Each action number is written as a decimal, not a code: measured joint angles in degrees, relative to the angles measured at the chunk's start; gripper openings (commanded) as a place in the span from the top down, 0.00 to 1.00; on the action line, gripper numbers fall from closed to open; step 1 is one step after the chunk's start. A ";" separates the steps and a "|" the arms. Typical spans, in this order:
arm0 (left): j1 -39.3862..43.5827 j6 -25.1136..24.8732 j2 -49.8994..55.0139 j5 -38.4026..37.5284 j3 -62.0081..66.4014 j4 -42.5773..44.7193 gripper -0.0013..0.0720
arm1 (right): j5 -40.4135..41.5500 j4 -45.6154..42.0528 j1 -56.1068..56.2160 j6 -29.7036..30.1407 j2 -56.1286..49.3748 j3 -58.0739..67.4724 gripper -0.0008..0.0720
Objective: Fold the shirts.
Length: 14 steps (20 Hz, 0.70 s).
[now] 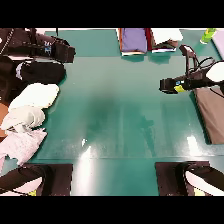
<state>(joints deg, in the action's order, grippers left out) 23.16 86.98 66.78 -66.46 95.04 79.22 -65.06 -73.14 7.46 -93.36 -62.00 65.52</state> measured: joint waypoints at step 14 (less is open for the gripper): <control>0.00 -0.02 0.02 0.87 0.00 0.00 0.94 | 0.17 0.15 0.00 -0.02 0.00 0.00 0.96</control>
<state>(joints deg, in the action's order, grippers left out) 23.16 86.96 66.81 -65.58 95.04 79.22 -64.88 -72.99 7.46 -93.38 -62.00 65.52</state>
